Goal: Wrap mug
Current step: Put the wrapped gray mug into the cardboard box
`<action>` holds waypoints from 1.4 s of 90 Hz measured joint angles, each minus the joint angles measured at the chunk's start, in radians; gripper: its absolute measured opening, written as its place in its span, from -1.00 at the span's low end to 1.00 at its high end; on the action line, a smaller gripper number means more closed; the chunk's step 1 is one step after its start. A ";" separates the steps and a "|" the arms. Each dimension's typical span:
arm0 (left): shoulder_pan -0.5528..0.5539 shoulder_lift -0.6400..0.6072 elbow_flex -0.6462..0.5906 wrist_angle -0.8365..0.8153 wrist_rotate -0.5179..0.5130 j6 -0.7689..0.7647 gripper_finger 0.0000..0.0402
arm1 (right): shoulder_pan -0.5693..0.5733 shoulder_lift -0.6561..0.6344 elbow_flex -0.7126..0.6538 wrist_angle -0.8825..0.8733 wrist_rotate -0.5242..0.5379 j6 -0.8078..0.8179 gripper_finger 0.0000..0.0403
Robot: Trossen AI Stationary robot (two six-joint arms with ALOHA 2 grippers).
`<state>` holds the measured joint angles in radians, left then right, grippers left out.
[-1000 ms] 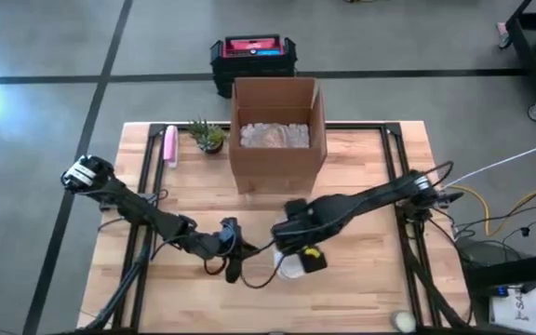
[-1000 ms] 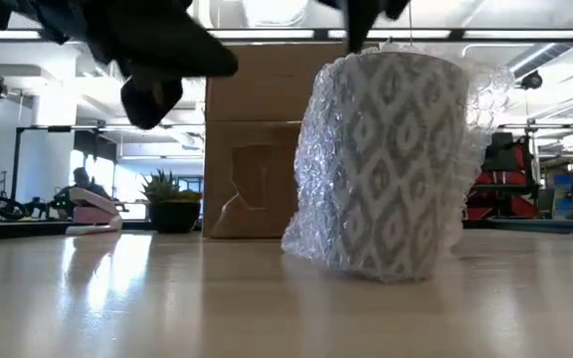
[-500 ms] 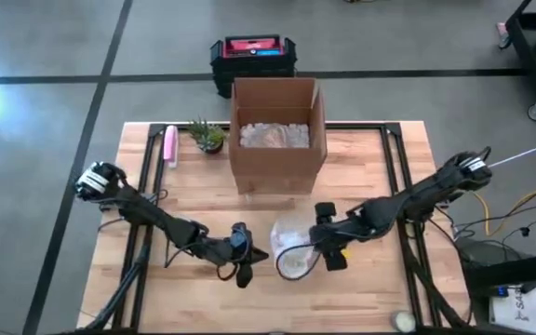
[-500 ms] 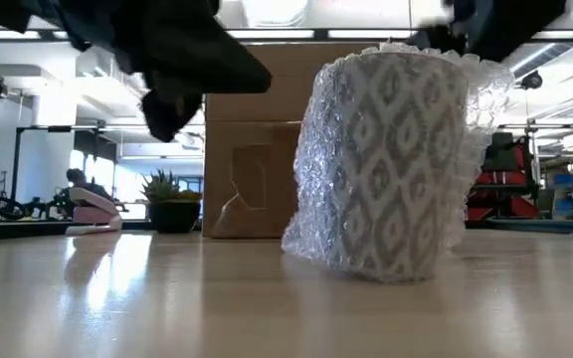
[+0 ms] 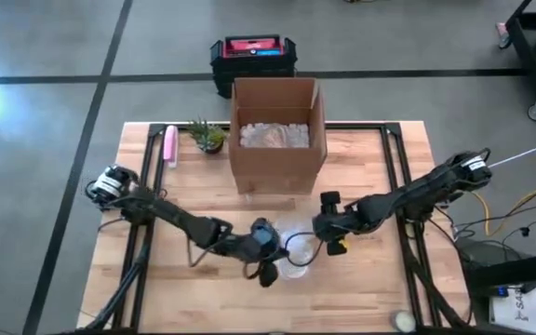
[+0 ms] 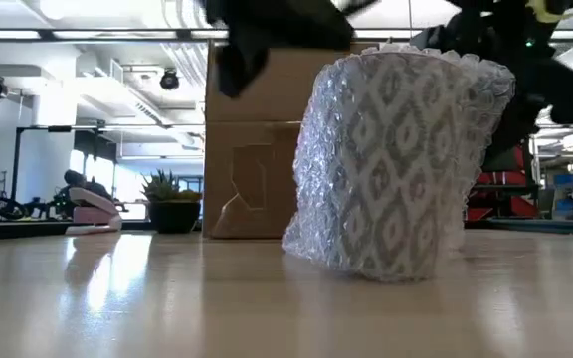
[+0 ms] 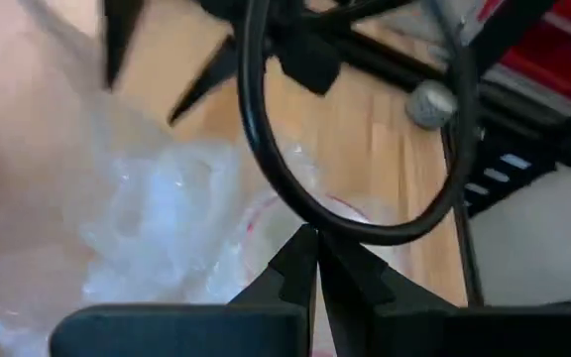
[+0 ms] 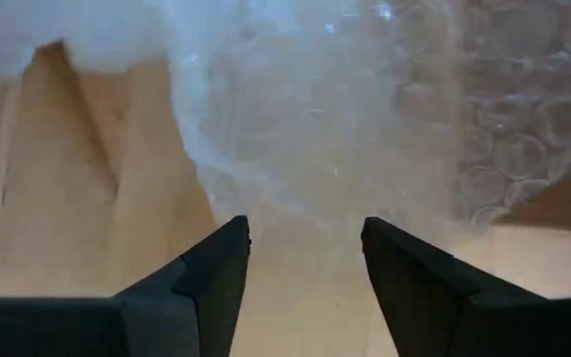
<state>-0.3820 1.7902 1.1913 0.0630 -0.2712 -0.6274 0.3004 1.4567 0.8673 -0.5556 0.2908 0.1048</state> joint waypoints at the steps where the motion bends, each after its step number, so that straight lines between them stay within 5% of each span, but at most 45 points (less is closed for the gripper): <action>1: 0.003 0.007 0.005 -0.006 0.009 -0.003 -1.00 | -0.001 0.000 -0.001 0.000 -0.002 0.003 -0.07; 53: 0.018 0.107 0.131 -0.177 0.077 0.061 -1.00 | -0.022 0.126 -0.017 0.248 -0.094 -0.108 0.17; 67: 0.019 0.104 0.112 -0.168 0.075 0.045 -1.00 | -0.022 0.133 -0.018 0.360 -0.206 -0.132 -0.10; 89: 0.019 0.103 0.109 -0.165 0.072 0.025 -1.00 | -0.022 0.063 -0.018 0.322 -0.218 -0.153 -0.93; 113: 0.019 0.103 0.108 -0.165 0.071 0.012 -1.00 | -0.010 -0.086 -0.018 0.346 -0.198 -0.124 -0.90; 126: 0.021 0.103 0.107 -0.167 0.072 0.006 -1.00 | 0.025 -0.111 -0.017 0.428 -0.291 -0.124 -0.98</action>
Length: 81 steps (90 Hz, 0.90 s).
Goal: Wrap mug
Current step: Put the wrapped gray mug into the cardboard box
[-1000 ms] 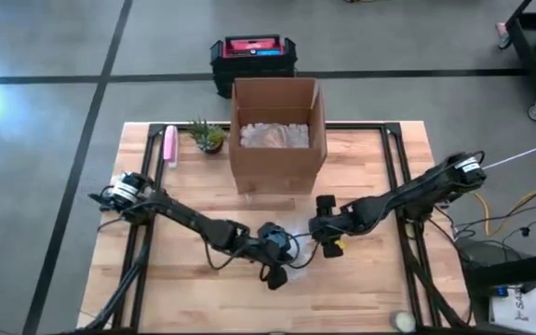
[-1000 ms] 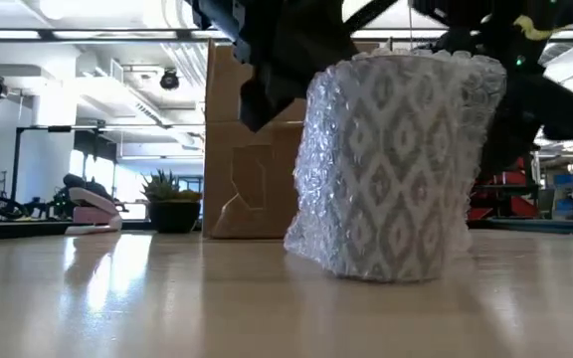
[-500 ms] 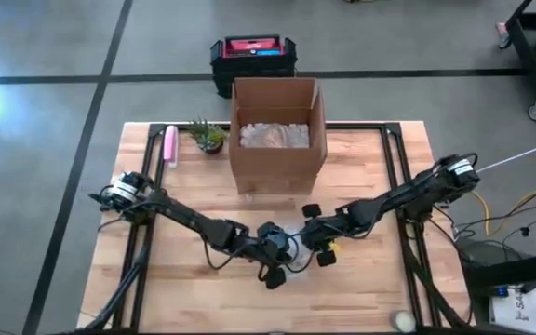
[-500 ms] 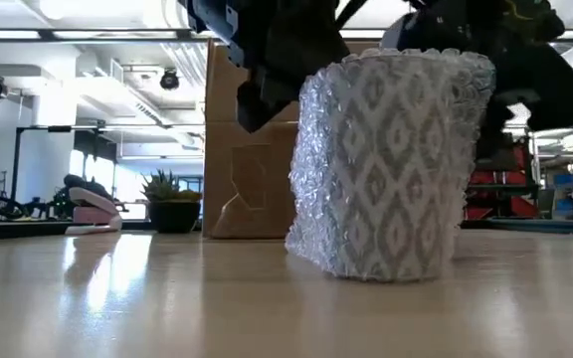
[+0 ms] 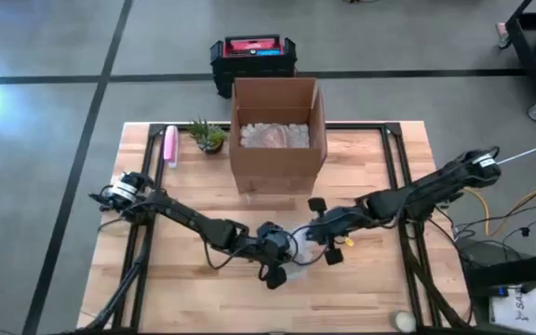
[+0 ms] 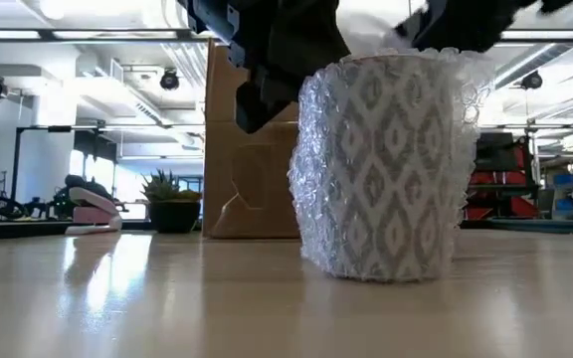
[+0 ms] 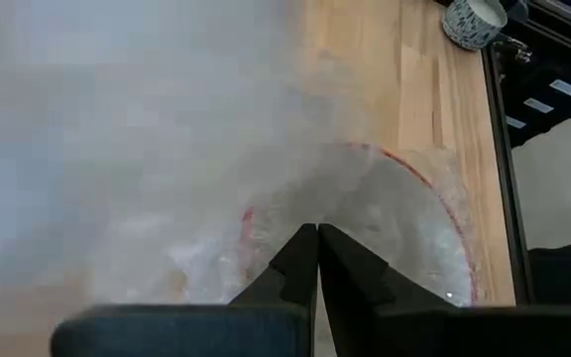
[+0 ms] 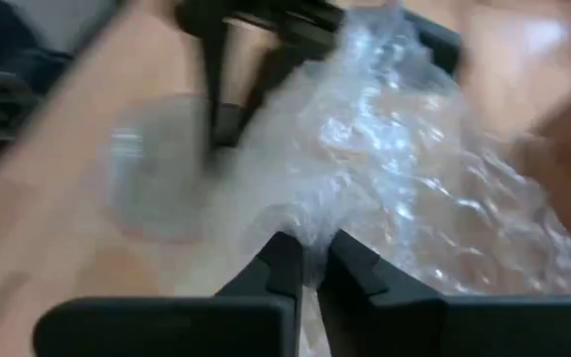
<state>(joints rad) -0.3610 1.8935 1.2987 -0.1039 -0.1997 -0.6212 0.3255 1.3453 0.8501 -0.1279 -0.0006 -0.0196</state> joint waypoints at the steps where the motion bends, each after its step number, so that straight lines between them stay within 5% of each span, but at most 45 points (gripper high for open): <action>1: 0.000 0.000 0.000 0.000 0.000 -0.001 -1.00 | 0.004 0.000 0.000 0.009 -0.008 0.000 -0.98; 46: 0.007 -0.010 -0.003 -0.003 0.005 -0.010 -1.00 | 0.070 0.202 0.006 0.151 -0.026 0.017 -0.99; 67: -0.021 -0.140 -0.005 -0.124 0.070 -0.099 -1.00 | 0.069 0.187 0.002 0.133 -0.026 0.008 -0.99; 81: -0.033 -0.187 -0.005 -0.101 -0.092 -0.045 -1.00 | 0.067 0.186 0.002 0.134 -0.026 -0.001 -0.99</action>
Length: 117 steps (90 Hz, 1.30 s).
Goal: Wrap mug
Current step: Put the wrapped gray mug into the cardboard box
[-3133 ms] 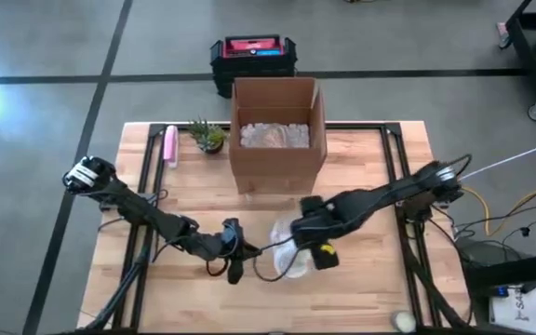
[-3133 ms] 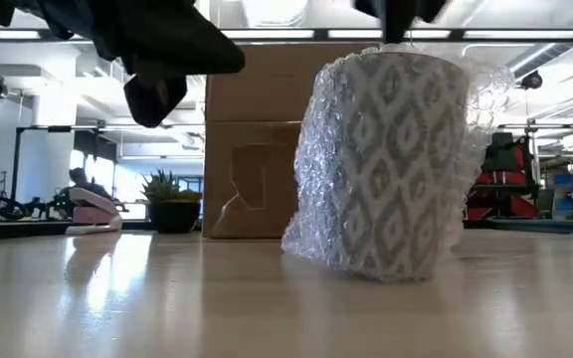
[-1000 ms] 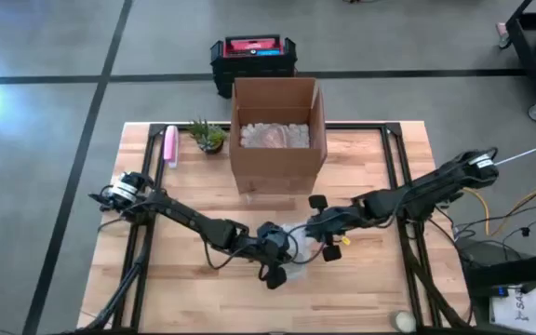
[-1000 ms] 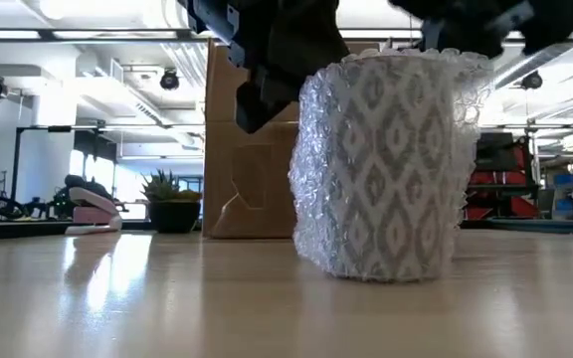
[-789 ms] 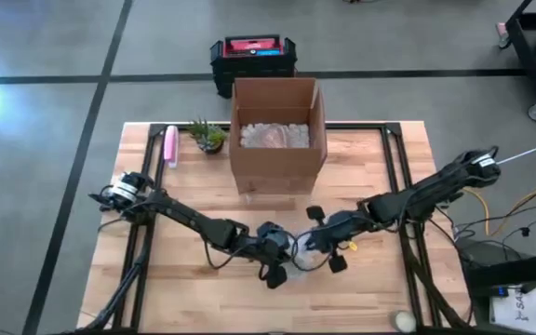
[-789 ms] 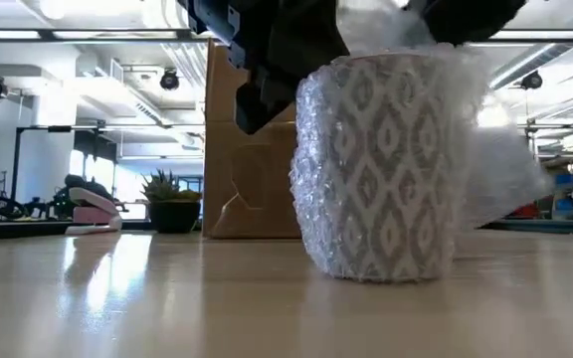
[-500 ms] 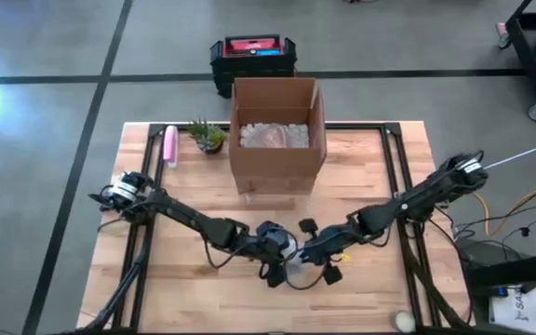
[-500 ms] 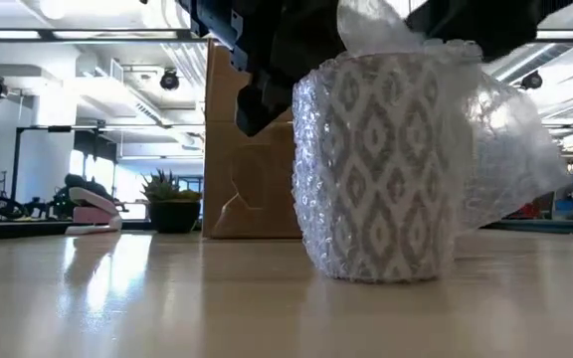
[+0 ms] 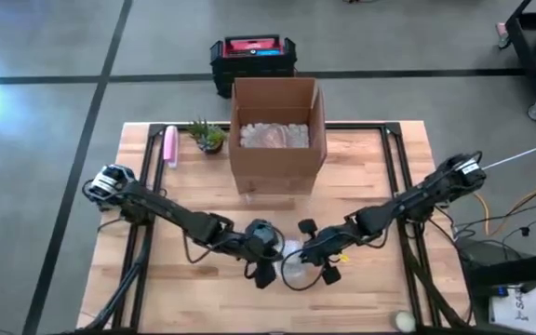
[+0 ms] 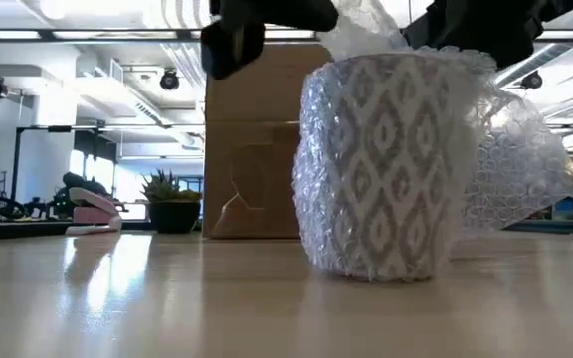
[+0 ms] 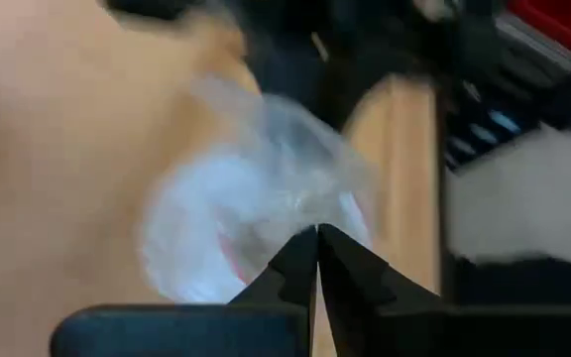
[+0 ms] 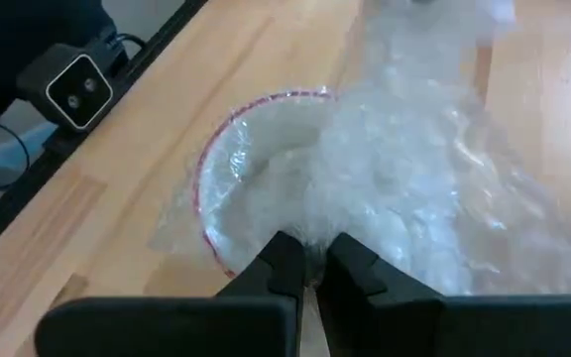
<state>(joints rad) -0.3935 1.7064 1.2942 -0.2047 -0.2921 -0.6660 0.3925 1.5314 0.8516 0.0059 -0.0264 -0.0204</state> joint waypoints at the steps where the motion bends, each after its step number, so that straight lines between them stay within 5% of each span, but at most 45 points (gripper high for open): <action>1: 0.000 -0.001 0.000 0.006 -0.014 0.006 -1.00 | 0.000 0.000 0.000 0.001 0.000 0.000 -0.99; 13: 0.017 0.021 0.002 0.069 -0.075 0.065 -1.00 | 0.000 0.000 0.000 0.004 0.000 0.001 -0.99; 34: 0.035 0.145 0.002 0.130 0.104 0.059 -1.00 | 0.000 0.000 0.000 -0.003 0.000 -0.006 -0.99; 50: 0.027 0.196 0.006 0.134 0.131 0.044 -1.00 | -0.002 -0.007 0.022 -0.041 0.000 -0.001 -0.98; 84: 0.026 0.199 0.006 0.131 0.130 0.063 -1.00 | -0.007 -0.008 0.334 -0.683 0.017 0.107 -0.54; 103: 0.026 0.200 0.004 0.143 0.126 0.085 -1.00 | 0.007 0.038 0.354 -0.446 0.014 0.116 -0.38; 117: 0.024 0.184 0.001 0.120 0.128 0.082 -1.00 | 0.023 0.169 0.353 -0.443 0.048 0.114 -0.50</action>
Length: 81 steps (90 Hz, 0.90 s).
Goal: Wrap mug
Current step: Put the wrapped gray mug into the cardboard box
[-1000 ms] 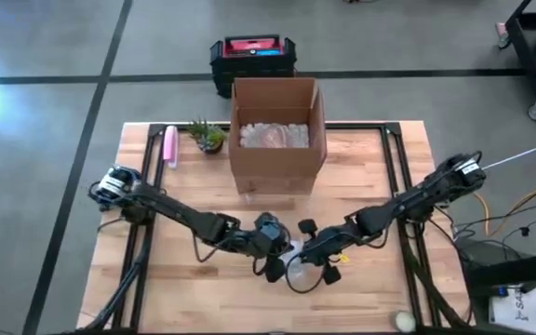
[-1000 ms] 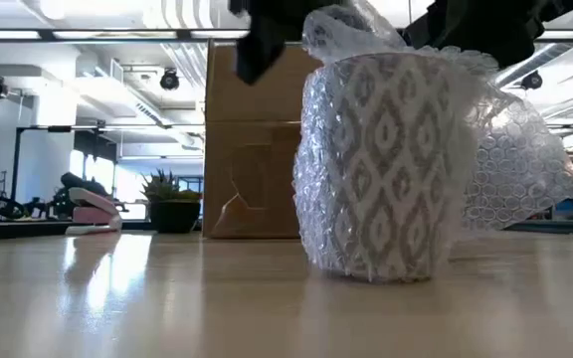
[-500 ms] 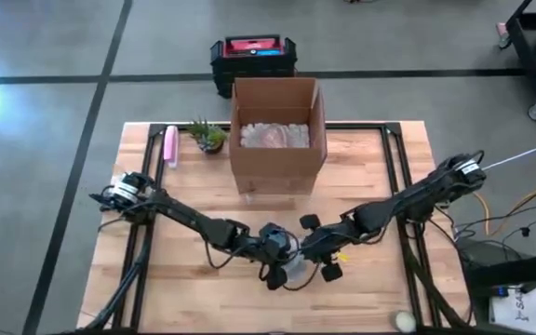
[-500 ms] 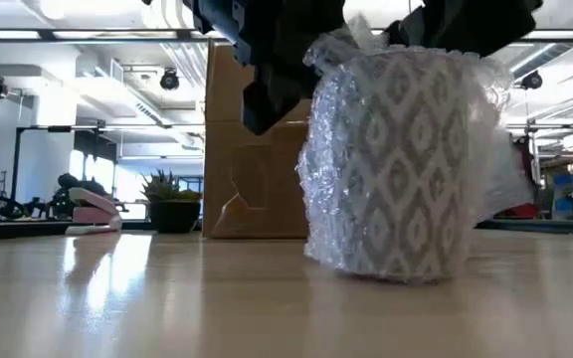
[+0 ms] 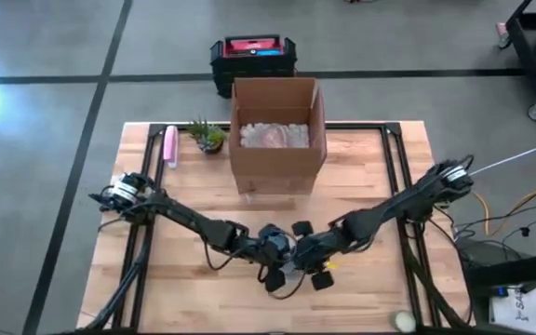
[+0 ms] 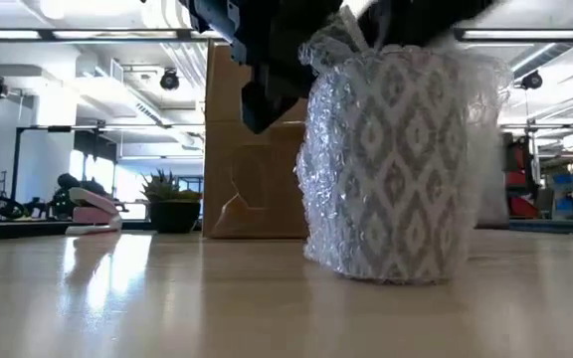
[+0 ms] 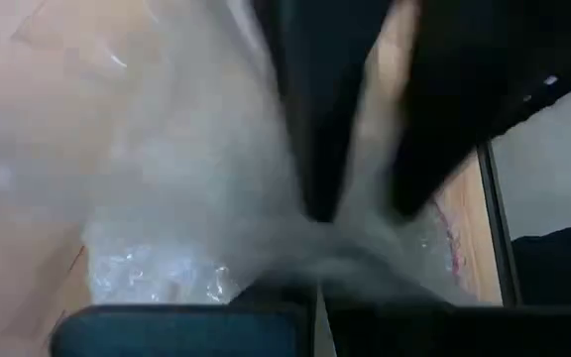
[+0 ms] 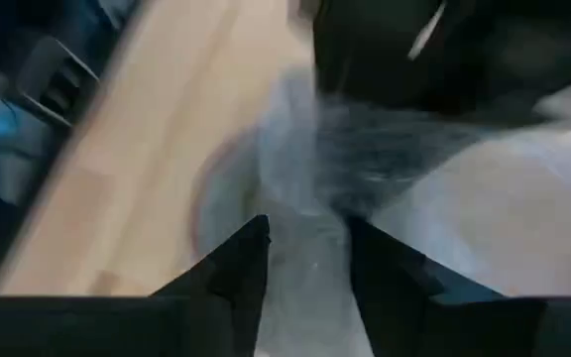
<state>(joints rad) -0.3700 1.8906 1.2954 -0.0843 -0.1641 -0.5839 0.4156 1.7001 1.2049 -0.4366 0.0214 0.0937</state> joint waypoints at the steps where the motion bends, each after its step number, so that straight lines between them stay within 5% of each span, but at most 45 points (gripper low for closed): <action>1: 0.000 -0.002 0.000 -0.004 0.001 -0.001 -1.00 | 0.000 0.007 0.001 0.001 0.002 0.000 -0.52; 20: -0.025 -0.111 -0.002 -0.165 0.014 -0.015 -1.00 | 0.009 0.070 0.005 0.012 0.012 0.004 -0.96; 44: -0.034 -0.172 0.000 -0.092 -0.159 0.015 -1.00 | 0.012 0.066 0.024 0.001 0.054 -0.005 -0.95; 61: -0.018 -0.053 -0.001 -0.009 -0.078 -0.001 -1.00 | 0.012 0.066 0.027 0.002 0.047 0.061 -0.97; 81: -0.026 0.022 0.004 0.017 -0.065 -0.045 -1.00 | 0.012 0.038 0.109 -0.135 -0.064 0.094 -0.70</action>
<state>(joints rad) -0.3957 1.9121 1.2991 -0.0677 -0.2295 -0.6285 0.4278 1.7378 1.3143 -0.5720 -0.0429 0.1881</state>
